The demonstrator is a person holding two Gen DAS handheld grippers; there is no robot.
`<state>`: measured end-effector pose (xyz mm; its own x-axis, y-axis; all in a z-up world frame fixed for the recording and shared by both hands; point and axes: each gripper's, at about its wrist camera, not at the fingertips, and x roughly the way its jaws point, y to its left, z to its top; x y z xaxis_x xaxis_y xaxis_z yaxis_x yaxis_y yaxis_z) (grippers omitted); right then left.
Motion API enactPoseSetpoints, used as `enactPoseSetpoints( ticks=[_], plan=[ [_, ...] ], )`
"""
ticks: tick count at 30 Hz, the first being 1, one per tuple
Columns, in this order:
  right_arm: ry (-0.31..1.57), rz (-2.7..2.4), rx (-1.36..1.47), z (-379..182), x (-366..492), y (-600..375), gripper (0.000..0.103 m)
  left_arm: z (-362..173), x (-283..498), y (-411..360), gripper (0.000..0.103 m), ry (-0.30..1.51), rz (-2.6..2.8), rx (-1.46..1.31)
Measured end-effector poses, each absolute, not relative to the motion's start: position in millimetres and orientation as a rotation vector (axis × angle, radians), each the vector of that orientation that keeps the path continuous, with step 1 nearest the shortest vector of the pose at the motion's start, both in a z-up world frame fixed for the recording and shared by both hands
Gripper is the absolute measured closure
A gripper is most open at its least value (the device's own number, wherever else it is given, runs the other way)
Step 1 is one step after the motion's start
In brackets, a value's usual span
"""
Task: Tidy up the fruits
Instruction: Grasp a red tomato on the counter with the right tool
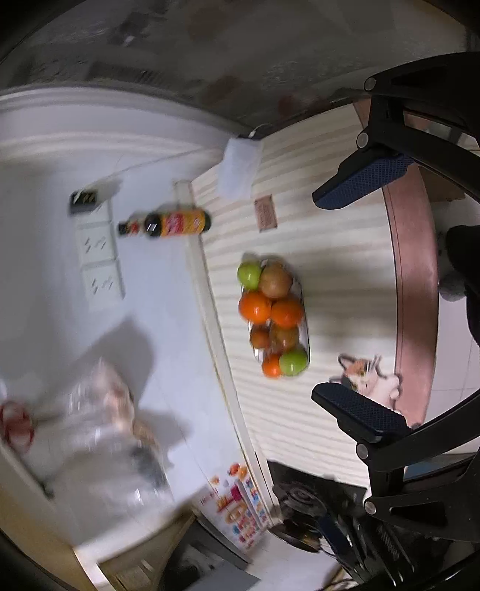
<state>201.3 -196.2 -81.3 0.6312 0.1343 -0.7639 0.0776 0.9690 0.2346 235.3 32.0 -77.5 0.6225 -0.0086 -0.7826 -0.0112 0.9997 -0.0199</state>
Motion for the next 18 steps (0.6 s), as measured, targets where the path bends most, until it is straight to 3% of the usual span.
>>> enactPoseSetpoints(
  ticks=[9,11,18],
  plan=[
    [1.103,-0.116,0.364,-199.8,254.6,-301.8,0.009,-145.0,300.7,-42.9,0.0,1.051,-0.024,0.094],
    [1.16,-0.13,0.38,-236.3,261.6,-319.6,0.028,-164.9,315.6,-65.3,0.0,1.098,-0.049,0.134],
    [1.301,-0.107,0.43,-334.5,276.4,-345.5,0.043,-232.9,349.1,-135.4,0.0,1.281,-0.145,0.249]
  ],
)
